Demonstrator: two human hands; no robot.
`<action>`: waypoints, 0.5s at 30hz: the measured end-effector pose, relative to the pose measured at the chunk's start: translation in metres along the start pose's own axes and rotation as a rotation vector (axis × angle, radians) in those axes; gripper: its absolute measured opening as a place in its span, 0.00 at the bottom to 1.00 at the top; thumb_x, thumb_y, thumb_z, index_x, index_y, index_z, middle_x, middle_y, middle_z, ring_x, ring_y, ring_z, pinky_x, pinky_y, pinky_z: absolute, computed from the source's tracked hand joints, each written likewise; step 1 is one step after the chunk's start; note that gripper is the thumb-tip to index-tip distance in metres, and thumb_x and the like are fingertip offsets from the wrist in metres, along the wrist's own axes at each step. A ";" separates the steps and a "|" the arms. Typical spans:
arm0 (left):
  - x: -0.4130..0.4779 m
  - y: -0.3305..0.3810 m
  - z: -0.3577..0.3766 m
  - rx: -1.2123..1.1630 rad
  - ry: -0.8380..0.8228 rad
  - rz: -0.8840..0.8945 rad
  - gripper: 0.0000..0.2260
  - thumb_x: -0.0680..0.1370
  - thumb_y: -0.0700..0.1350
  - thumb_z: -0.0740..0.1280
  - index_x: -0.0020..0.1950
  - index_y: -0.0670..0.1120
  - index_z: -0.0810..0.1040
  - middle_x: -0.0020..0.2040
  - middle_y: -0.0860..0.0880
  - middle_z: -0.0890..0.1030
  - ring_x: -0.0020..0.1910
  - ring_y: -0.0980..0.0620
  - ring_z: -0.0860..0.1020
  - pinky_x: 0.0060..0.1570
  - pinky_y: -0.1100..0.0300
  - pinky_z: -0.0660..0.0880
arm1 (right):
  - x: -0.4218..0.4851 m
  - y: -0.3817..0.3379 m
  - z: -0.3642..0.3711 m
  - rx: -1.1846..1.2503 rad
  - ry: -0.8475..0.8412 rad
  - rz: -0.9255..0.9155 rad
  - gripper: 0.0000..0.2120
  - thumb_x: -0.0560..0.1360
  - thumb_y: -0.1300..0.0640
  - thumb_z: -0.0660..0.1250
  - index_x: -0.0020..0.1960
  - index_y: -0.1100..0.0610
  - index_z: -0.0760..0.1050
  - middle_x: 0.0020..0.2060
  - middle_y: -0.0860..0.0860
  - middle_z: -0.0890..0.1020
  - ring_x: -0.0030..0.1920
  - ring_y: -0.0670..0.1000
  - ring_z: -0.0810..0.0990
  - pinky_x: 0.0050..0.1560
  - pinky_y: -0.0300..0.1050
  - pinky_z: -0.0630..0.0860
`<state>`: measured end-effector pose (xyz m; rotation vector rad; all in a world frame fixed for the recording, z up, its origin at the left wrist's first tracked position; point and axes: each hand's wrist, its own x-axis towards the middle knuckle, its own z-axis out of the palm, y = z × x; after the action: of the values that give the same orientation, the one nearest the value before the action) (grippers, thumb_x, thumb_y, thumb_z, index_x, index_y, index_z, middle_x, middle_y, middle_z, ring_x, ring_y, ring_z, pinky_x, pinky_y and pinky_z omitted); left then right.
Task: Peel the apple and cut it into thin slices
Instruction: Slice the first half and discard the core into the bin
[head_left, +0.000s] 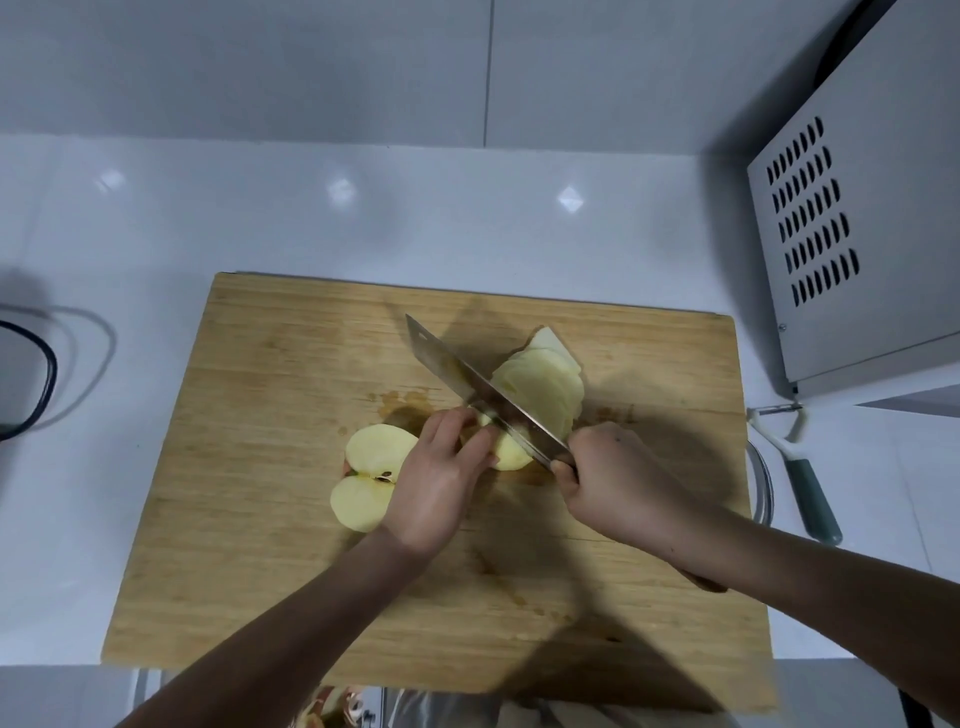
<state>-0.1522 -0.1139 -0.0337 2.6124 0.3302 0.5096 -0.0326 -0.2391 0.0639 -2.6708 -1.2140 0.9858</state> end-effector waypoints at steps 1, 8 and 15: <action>-0.001 -0.001 0.001 -0.003 0.008 0.006 0.09 0.75 0.45 0.61 0.54 0.45 0.70 0.50 0.39 0.78 0.50 0.46 0.71 0.40 0.53 0.79 | 0.005 -0.002 0.005 0.014 -0.005 0.009 0.13 0.78 0.55 0.58 0.34 0.55 0.65 0.29 0.46 0.67 0.34 0.49 0.73 0.30 0.40 0.64; -0.001 -0.002 -0.001 -0.007 -0.007 0.008 0.08 0.75 0.45 0.61 0.52 0.44 0.72 0.49 0.38 0.78 0.50 0.45 0.72 0.39 0.53 0.79 | 0.014 0.001 0.014 0.096 0.011 0.022 0.13 0.78 0.54 0.58 0.35 0.55 0.67 0.28 0.47 0.69 0.35 0.51 0.77 0.31 0.42 0.68; 0.001 0.000 -0.006 0.001 -0.063 -0.008 0.09 0.71 0.37 0.72 0.50 0.37 0.80 0.47 0.38 0.78 0.47 0.40 0.78 0.40 0.53 0.79 | -0.010 0.005 -0.007 0.054 0.043 -0.021 0.13 0.78 0.53 0.58 0.41 0.58 0.75 0.33 0.50 0.76 0.35 0.51 0.77 0.32 0.42 0.69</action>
<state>-0.1541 -0.1114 -0.0283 2.6207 0.3205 0.4232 -0.0304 -0.2481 0.0730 -2.6182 -1.1878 0.9398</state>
